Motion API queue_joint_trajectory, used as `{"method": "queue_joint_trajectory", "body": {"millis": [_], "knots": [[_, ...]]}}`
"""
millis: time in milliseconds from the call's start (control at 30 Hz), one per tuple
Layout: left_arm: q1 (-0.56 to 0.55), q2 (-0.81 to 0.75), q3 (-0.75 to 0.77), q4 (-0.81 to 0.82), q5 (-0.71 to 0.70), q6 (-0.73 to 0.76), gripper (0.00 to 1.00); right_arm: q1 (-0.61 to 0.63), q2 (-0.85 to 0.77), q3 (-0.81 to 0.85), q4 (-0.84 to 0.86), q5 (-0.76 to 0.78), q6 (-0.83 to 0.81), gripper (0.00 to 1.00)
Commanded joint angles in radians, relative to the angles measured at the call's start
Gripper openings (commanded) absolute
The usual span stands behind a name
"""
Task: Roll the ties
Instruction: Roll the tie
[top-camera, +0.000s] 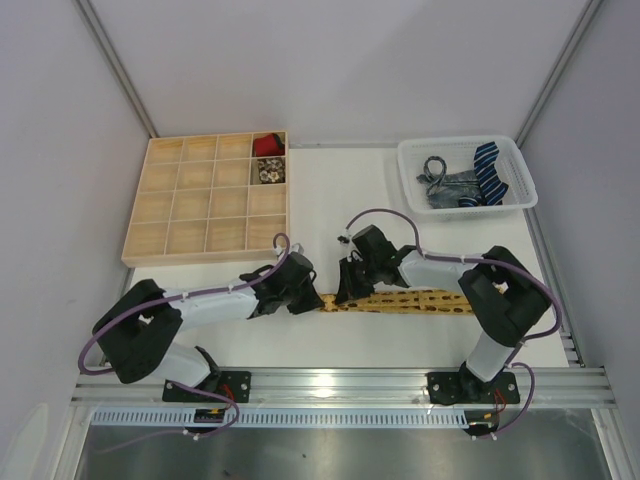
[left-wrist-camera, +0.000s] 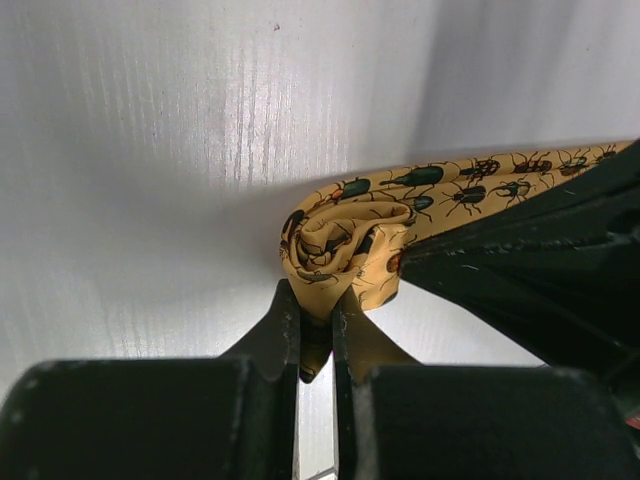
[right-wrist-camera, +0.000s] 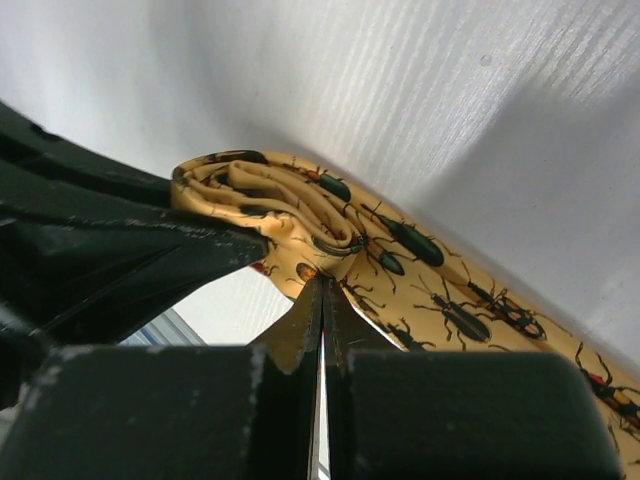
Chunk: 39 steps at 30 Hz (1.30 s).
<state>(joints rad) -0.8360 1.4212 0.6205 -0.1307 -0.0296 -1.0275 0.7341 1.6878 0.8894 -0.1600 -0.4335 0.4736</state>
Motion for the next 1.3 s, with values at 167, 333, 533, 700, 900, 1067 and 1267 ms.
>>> {"method": "queue_joint_trajectory", "body": {"millis": [167,333,533,700,900,1067,1267], "knots": [[-0.023,-0.019,0.064,-0.033,-0.012,0.027,0.0,0.007,0.067,0.011,0.1,0.009,0.026,0.0],[-0.037,-0.013,0.099,-0.035,0.003,0.041,0.0,0.002,0.085,0.019,0.112,-0.005,0.033,0.0],[-0.063,0.025,0.169,-0.041,0.02,0.07,0.01,-0.01,0.081,0.019,0.12,-0.027,0.037,0.0],[-0.078,0.103,0.226,-0.04,0.074,0.095,0.0,-0.03,0.076,0.002,0.137,-0.062,0.048,0.0],[-0.08,0.192,0.285,-0.052,0.125,0.095,0.0,-0.07,0.087,-0.024,0.201,-0.171,0.08,0.0],[-0.08,0.235,0.326,-0.069,0.134,0.095,0.0,-0.098,0.078,-0.043,0.206,-0.203,0.082,0.0],[-0.08,0.287,0.372,-0.142,0.135,0.121,0.0,-0.108,0.072,0.028,0.022,-0.127,-0.029,0.0]]}}
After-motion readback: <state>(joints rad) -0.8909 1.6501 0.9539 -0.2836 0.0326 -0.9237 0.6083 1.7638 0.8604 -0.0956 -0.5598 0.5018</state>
